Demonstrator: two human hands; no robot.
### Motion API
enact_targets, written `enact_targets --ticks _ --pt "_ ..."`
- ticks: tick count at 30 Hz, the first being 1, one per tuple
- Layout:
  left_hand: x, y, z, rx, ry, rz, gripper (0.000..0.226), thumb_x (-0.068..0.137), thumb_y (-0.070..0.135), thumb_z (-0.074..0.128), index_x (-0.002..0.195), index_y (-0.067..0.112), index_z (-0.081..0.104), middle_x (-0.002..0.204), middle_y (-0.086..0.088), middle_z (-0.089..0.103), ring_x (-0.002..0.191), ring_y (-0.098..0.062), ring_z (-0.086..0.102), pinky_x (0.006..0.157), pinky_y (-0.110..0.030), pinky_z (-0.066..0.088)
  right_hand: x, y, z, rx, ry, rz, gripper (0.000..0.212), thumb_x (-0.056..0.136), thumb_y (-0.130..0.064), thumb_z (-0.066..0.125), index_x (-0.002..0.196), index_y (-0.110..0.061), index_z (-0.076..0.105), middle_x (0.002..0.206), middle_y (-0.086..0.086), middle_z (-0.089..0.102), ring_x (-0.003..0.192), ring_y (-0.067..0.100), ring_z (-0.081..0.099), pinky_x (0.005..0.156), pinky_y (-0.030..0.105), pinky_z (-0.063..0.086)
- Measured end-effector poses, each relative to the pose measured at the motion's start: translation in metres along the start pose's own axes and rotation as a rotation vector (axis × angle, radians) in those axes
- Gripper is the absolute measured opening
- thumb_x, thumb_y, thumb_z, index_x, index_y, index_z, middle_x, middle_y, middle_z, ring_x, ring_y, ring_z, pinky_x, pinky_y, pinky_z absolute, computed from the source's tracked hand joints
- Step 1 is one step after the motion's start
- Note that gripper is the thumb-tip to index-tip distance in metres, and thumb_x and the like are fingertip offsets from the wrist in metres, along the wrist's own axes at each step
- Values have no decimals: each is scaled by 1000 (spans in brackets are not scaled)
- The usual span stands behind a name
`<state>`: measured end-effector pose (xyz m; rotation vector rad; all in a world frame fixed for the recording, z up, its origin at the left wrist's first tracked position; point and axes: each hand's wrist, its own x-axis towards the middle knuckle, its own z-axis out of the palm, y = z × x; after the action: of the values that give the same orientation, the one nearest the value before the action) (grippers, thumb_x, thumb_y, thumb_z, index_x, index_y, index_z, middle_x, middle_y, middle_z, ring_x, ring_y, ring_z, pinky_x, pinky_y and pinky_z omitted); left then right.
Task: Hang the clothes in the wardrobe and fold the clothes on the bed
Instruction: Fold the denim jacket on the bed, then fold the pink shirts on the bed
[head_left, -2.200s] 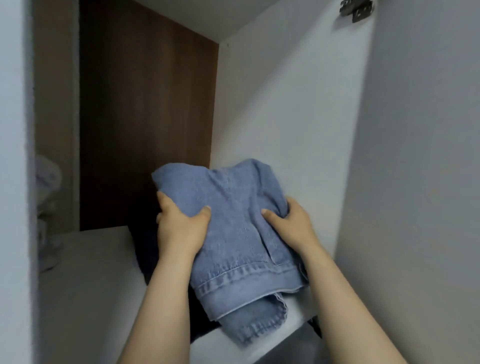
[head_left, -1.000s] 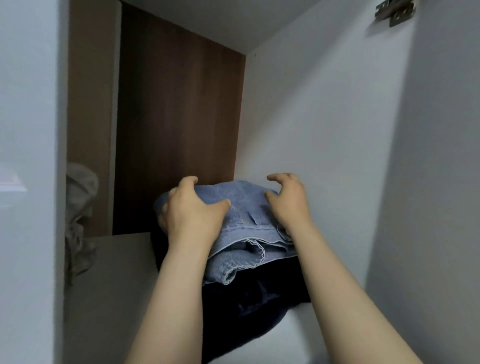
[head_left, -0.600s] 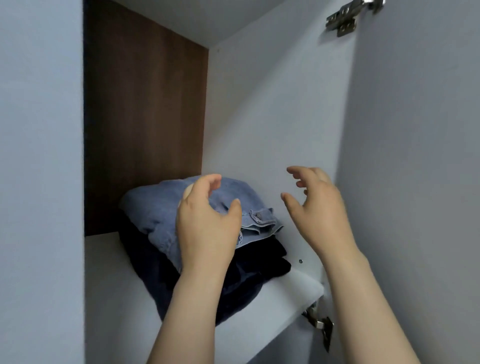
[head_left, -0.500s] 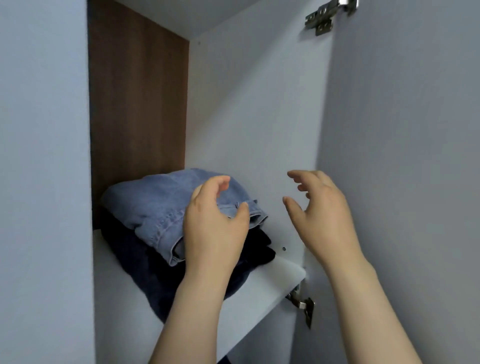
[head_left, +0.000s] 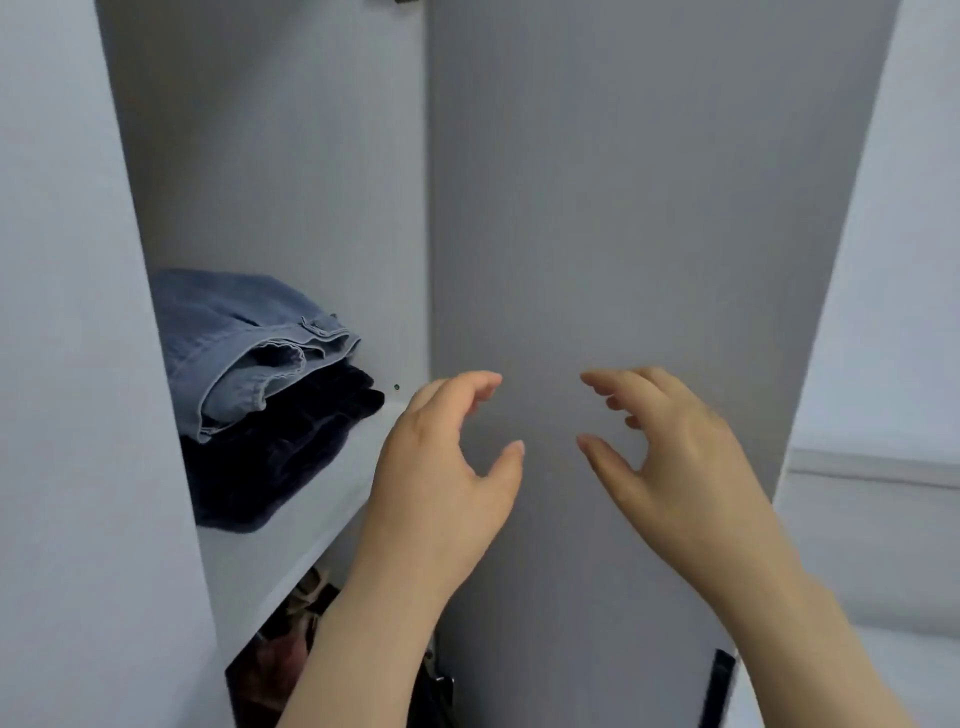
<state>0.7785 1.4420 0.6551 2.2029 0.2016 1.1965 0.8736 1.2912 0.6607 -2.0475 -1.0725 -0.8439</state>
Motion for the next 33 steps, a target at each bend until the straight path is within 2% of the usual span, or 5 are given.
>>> enact_targets --ticks 16,21,26,30,33 --pt "-52 89 88 -249 -456 311 41 81 28 67 120 36 57 112 29 53 106 13 47 86 1 33 -106 50 -148 -361 -41 188 44 86 -24 67 129 -26 56 113 -14 60 96 1 55 81 27 50" --pt "-67 118 136 -362 -598 377 42 82 24 68 121 36 57 115 26 54 105 6 52 88 -12 43 -140 69 -177 -461 -126 305 46 83 -19 71 127 -22 59 112 -11 62 96 4 57 75 18 44" --pt "-81 133 183 -468 -763 447 39 82 24 68 119 35 58 111 26 54 104 8 50 87 -12 40 -186 73 -199 -591 -178 520 45 85 -27 69 129 -28 57 112 -17 58 92 5 58 79 21 46" --pt "-105 146 218 -554 -937 532 39 82 23 69 118 34 58 109 23 56 100 7 51 87 -13 42 -229 58 -216 -750 -207 776 46 83 -28 70 128 -28 58 113 -14 60 97 5 56 72 1 37" --pt "-128 159 238 -631 -1101 592 38 82 22 69 117 33 59 109 20 58 99 4 52 84 -10 41 -259 36 -230 -817 -201 970 45 85 -26 68 129 -28 56 114 -11 59 100 10 58 81 19 46"
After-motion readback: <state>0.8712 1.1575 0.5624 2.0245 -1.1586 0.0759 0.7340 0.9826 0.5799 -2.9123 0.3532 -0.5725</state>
